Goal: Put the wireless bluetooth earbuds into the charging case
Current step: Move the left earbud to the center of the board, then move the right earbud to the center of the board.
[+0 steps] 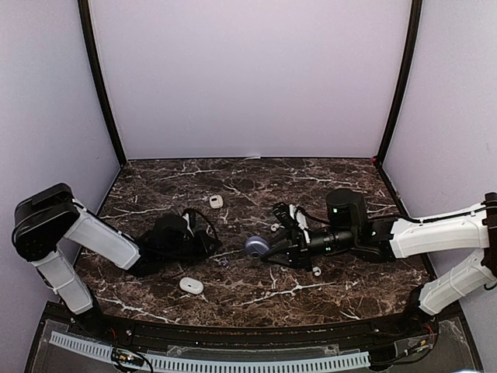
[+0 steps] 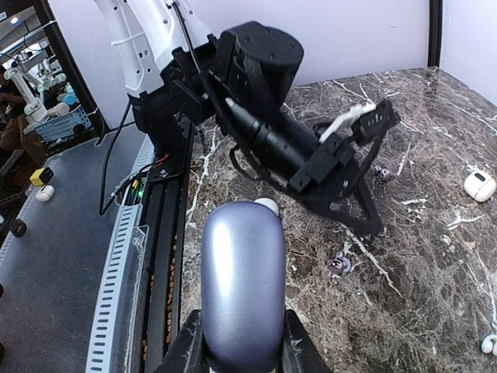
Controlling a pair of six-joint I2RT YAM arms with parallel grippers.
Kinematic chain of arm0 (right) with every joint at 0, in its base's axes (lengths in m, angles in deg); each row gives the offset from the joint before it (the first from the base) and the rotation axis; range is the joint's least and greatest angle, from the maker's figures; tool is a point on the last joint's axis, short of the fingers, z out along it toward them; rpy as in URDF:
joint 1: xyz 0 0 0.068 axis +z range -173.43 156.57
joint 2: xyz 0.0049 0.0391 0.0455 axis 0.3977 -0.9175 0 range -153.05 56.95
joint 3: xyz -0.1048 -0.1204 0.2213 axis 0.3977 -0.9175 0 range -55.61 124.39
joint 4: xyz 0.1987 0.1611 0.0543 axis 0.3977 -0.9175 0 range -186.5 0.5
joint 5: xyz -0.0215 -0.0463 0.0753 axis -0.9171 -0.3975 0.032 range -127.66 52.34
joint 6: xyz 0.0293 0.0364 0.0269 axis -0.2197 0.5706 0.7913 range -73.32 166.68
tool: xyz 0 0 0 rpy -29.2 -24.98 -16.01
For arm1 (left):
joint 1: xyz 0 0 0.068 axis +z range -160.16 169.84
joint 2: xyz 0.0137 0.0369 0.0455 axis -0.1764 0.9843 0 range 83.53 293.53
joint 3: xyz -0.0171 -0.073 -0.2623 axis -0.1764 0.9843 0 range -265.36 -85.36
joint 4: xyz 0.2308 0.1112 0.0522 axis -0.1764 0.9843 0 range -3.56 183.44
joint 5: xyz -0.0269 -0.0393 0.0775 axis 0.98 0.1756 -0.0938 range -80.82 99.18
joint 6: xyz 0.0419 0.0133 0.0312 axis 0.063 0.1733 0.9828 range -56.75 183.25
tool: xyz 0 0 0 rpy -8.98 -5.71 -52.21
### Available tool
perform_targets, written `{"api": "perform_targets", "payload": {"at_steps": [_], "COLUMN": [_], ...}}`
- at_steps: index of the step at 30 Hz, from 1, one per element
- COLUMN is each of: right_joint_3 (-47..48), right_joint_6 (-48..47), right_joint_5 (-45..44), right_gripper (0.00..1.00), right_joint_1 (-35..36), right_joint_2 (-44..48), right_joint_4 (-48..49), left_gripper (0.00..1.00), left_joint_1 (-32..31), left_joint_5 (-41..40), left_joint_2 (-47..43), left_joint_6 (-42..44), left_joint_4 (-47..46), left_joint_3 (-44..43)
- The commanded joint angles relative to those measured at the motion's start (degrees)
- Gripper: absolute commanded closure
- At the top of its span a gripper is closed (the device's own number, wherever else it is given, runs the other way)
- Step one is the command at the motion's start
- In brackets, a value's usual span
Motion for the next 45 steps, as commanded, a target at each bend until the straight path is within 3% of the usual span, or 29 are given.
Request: {"api": "perform_targets", "payload": {"at_steps": [1, 5, 9, 20, 25, 33, 39, 45], "right_joint_3": [-1.00, -1.11, -0.86, -2.75, -2.80, -2.87, -2.27, -2.15], "right_joint_6": [-0.31, -0.14, -0.14, 0.55, 0.59, 0.63, 0.88, 1.00], "right_joint_5": [-0.82, -0.75, -0.62, -2.19, -2.58, -2.84, -2.25, -1.91], "right_gripper": [0.91, 0.91, 0.91, 0.92, 0.92, 0.92, 0.92, 0.92], "right_joint_1": [-0.47, -0.47, -0.47, -0.56, -0.62, -0.73, -0.78, -0.82], "right_joint_2": [1.29, 1.09, 0.86, 3.26, 3.15, 3.17, 2.25, 2.39], "right_joint_4": [1.99, 2.57, 2.51, 2.22, 2.05, 1.91, 2.47, 2.33], "left_gripper": [1.00, 1.00, 1.00, 1.00, 1.00, 1.00, 1.00, 1.00], "left_joint_1": [6.57, 13.44, 19.25, 30.49, 32.26, 30.23, 20.25, 10.85], "left_joint_5": [-2.66, -0.75, 1.43, 5.30, 8.02, 10.43, 7.44, 7.34], "left_joint_2": [-9.82, -14.63, -13.88, -8.23, -2.60, 3.48, 5.96, 5.64], "left_joint_6": [9.12, 15.49, 19.51, 20.48, 20.48, 19.80, 19.72, 14.27], "left_joint_4": [11.54, 12.71, 11.59, 3.90, 1.67, 3.70, 10.65, 12.47], "left_joint_3": [0.57, 3.37, 3.80, 7.60, 5.99, 1.48, -4.03, -5.03]}}
